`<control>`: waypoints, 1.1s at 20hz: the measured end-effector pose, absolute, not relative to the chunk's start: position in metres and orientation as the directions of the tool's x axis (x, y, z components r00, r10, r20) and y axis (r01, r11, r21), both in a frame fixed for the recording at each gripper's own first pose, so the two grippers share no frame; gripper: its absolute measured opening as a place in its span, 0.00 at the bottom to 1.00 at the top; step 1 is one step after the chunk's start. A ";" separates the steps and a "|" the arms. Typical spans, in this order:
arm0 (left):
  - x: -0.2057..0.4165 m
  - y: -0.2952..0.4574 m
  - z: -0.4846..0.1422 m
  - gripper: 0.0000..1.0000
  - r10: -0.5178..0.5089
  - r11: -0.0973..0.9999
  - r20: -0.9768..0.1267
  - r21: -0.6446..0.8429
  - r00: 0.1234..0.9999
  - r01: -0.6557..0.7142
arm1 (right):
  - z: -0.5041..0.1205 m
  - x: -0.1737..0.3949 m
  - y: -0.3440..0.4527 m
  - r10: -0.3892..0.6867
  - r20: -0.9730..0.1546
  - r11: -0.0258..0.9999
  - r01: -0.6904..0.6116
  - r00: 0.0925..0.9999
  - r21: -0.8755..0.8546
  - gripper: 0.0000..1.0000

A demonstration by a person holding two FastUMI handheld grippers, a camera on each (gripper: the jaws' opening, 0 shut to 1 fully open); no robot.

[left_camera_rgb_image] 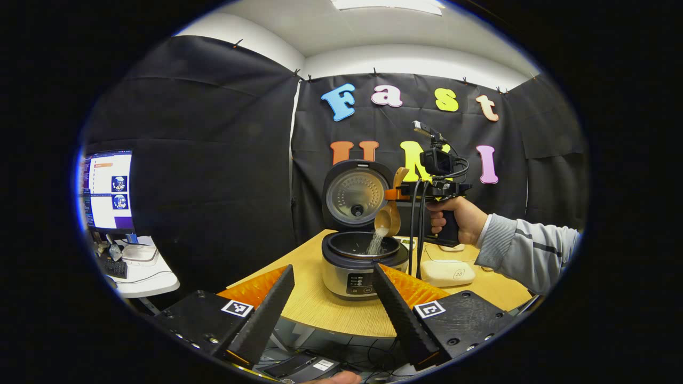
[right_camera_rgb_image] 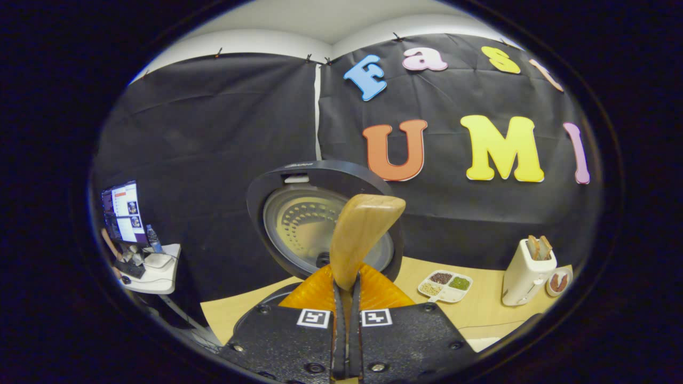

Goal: Close the left gripper, press the button to open the rice cooker; take a wooden spoon from the chopstick holder with the right hand, scoop a spoonful of rice and pour it into the rice cooker, then put the wooden spoon back into the chopstick holder.

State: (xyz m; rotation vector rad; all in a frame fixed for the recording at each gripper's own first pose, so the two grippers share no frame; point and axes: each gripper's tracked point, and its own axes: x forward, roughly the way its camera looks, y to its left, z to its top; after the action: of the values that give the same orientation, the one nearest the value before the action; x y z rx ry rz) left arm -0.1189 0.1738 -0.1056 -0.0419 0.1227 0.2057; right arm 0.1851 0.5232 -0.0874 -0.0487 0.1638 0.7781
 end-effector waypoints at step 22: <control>-0.109 0.130 -0.091 0.94 0.142 0.989 -0.123 -0.010 0.982 -0.144 | -0.047 0.196 0.432 0.631 -0.087 0.754 -0.636 0.771 -0.167 0.08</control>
State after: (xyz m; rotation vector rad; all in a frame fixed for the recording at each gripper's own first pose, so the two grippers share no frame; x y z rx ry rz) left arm -0.1087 0.1304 -0.0908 -0.0188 0.1221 0.1441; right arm 0.1958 0.4320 -0.0467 -0.1915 0.0261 0.6910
